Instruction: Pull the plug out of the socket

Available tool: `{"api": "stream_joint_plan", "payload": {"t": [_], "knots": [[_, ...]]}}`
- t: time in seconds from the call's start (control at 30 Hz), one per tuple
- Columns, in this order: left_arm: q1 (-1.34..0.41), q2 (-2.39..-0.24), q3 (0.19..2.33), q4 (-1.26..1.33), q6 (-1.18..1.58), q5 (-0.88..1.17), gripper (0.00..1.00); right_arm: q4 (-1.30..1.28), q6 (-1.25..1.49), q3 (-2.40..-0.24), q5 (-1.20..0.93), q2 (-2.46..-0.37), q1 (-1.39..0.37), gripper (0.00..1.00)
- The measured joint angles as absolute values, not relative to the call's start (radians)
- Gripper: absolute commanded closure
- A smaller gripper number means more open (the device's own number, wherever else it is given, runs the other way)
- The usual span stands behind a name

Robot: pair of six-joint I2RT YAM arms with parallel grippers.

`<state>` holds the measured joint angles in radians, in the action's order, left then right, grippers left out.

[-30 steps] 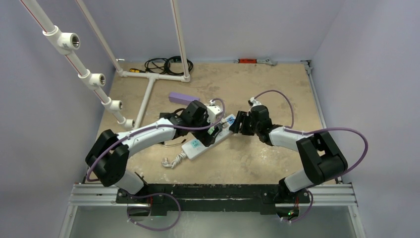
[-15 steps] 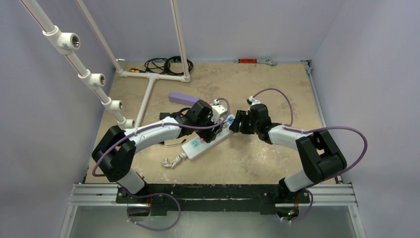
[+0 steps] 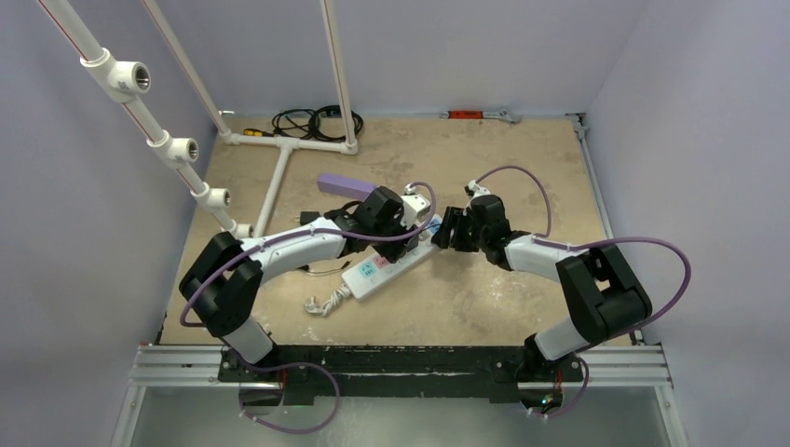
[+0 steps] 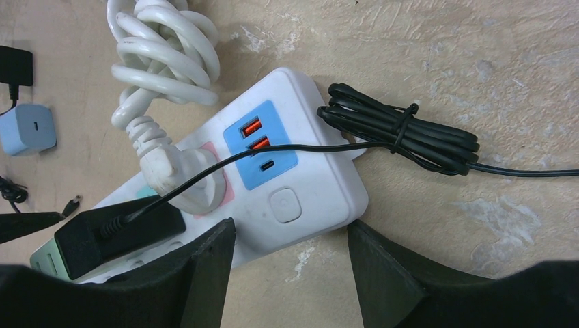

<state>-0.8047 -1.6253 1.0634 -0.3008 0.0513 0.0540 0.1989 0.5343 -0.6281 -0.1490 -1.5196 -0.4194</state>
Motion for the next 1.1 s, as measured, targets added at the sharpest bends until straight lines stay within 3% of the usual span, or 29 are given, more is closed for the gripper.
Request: {"api": "stream_joint_plan", "payload": {"t": [0.17, 0.43, 0.47, 0.67, 1.1], "knots": [[-0.819, -1.641, 1.063, -0.301, 0.051, 0.028, 0.51, 0.200, 0.534, -0.628, -0.149, -1.520, -0.419, 0.36], [-0.833, -1.671, 1.064, -0.307, 0.049, 0.014, 0.67, 0.200, 0.534, -0.628, -0.149, -1.520, -0.418, 0.36], [-0.833, -1.671, 1.064, -0.306, 0.044, 0.008, 0.76, 0.200, 0.534, -0.628, -0.149, -1.520, -0.418, 0.36], [-0.839, -1.672, 1.064, -0.305, 0.040, 0.002, 1.00, 0.203, 0.534, -0.628, -0.148, -1.520, -0.417, 0.36], [-0.909, -1.682, 1.072, -0.310, 0.032, -0.112, 1.00, 0.205, 0.535, -0.628, -0.148, -1.527, -0.411, 0.37]]}}
